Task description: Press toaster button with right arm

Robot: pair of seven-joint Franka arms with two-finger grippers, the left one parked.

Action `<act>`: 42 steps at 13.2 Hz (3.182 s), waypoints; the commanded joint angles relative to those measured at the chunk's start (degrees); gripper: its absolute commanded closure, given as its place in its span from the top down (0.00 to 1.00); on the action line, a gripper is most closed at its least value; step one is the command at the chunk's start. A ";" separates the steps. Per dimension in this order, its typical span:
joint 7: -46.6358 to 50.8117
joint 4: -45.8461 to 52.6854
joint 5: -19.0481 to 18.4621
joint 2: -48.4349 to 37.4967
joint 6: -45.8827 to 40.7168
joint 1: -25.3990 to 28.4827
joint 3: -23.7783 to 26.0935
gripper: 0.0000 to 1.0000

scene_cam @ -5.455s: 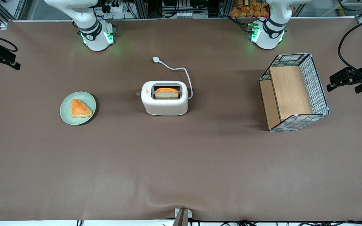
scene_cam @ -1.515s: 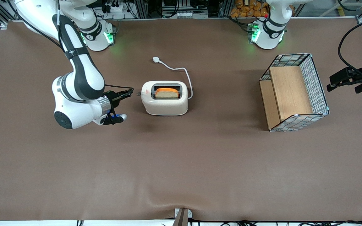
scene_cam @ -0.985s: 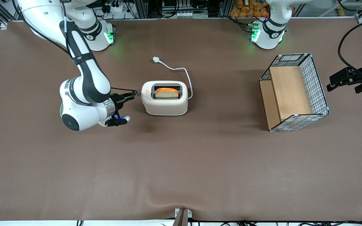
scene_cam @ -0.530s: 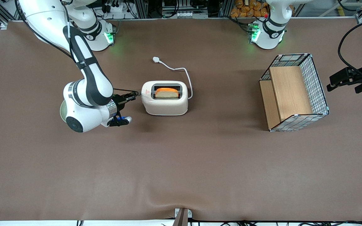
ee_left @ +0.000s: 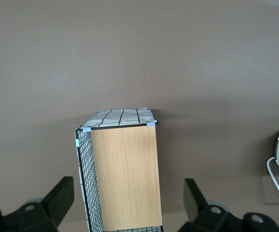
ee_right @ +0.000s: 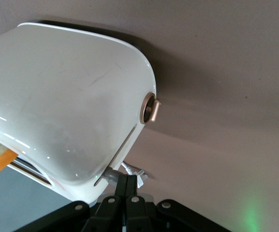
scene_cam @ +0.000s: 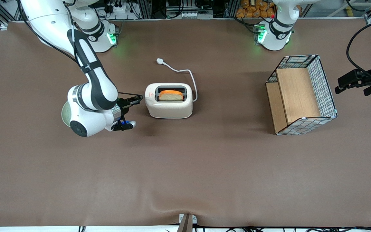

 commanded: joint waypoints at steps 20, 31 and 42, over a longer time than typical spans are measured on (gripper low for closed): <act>0.18 -6.68 0.24 -5.20 6.80 3.20 -0.45 0.00; -0.62 -7.56 0.42 -2.74 9.44 2.68 -0.36 0.00; -0.62 -7.30 1.03 0.25 11.99 2.32 -0.36 0.00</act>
